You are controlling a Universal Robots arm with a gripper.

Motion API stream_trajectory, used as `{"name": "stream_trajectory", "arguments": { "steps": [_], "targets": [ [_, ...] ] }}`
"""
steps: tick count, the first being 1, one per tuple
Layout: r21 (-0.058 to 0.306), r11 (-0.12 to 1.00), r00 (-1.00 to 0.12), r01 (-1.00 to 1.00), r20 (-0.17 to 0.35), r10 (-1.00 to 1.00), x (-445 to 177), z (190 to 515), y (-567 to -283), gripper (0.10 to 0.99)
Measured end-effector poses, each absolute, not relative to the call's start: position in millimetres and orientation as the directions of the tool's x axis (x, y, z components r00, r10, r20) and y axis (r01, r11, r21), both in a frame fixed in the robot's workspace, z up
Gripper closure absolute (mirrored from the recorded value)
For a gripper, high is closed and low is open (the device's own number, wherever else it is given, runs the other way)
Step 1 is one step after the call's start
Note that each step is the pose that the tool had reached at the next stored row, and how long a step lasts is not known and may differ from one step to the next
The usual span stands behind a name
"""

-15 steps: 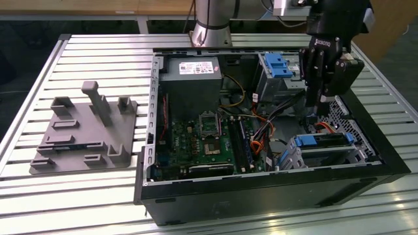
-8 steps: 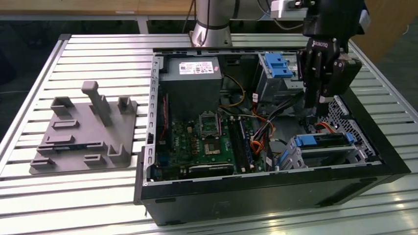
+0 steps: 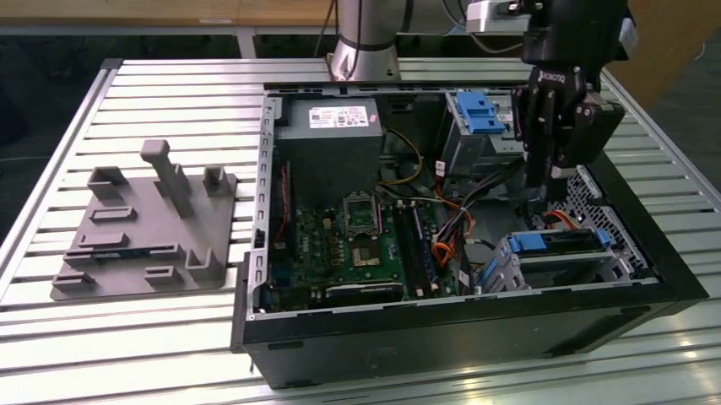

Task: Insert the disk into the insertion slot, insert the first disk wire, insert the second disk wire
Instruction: 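Insert the second disk wire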

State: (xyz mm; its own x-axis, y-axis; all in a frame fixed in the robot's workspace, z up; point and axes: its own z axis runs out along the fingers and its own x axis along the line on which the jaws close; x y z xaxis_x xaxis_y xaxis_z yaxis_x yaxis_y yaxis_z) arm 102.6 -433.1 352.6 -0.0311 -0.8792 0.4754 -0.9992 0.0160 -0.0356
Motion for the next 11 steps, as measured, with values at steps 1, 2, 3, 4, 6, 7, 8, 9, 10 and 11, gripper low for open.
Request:
{"name": "stream_trajectory", "arguments": {
  "steps": [1,2,3,4,6,7,8,9,10,11],
  "targets": [
    [-0.036,0.015,-0.031,-0.999,0.479,-0.877,102.6,352.3,-433.1,0.671],
    [-0.036,0.015,-0.030,-0.999,0.482,-0.875,102.6,351.8,-433.1,0.671],
    [-0.035,0.014,-0.029,-0.999,0.486,-0.873,102.6,351.1,-433.1,0.671],
    [-0.035,0.013,-0.029,-0.999,0.489,-0.872,102.6,350.4,-433.1,0.671],
    [-0.036,0.012,-0.028,-0.999,0.494,-0.869,102.6,348.5,-433.1,0.671],
    [-0.036,0.012,-0.028,-0.999,0.495,-0.868,102.6,347.4,-432.7,0.671],
    [-0.036,0.011,-0.028,-0.999,0.496,-0.868,102.6,346.6,-432.1,0.671],
    [-0.036,0.011,-0.027,-0.999,0.497,-0.867,102.6,345.7,-431.5,0.671],
    [-0.036,0.010,-0.027,-0.999,0.498,-0.867,102.6,345.0,-431.1,0.671],
    [-0.036,0.010,-0.026,-0.999,0.499,-0.866,102.6,344.3,-430.9,0.671]
  ]
}}
